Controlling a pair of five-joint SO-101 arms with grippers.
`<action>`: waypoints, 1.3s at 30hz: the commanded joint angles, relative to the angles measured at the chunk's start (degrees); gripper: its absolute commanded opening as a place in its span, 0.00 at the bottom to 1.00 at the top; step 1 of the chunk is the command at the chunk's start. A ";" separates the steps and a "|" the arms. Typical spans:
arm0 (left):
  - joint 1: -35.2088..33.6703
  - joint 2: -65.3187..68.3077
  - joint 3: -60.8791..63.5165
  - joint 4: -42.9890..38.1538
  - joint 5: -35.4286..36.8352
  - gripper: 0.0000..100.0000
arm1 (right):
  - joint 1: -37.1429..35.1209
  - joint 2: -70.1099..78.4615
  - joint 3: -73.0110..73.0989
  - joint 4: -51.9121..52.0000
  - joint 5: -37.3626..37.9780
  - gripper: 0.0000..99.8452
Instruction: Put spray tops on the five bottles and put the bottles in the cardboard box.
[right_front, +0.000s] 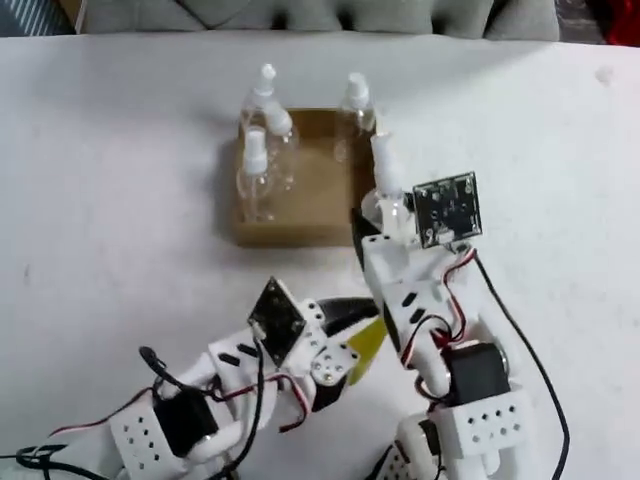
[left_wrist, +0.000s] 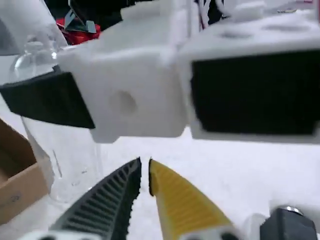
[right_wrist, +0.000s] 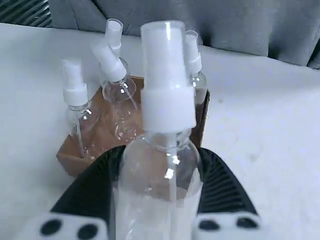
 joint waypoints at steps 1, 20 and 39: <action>-3.74 -0.92 -0.62 -2.46 -0.44 0.02 | -3.30 0.13 -8.26 5.67 -0.35 0.01; -4.09 -0.92 -0.62 -2.46 -0.44 0.02 | -9.01 0.22 -24.53 25.89 0.26 0.01; -29.41 -1.36 -9.58 22.07 -8.88 0.02 | -1.89 12.00 -12.92 -1.98 2.81 0.01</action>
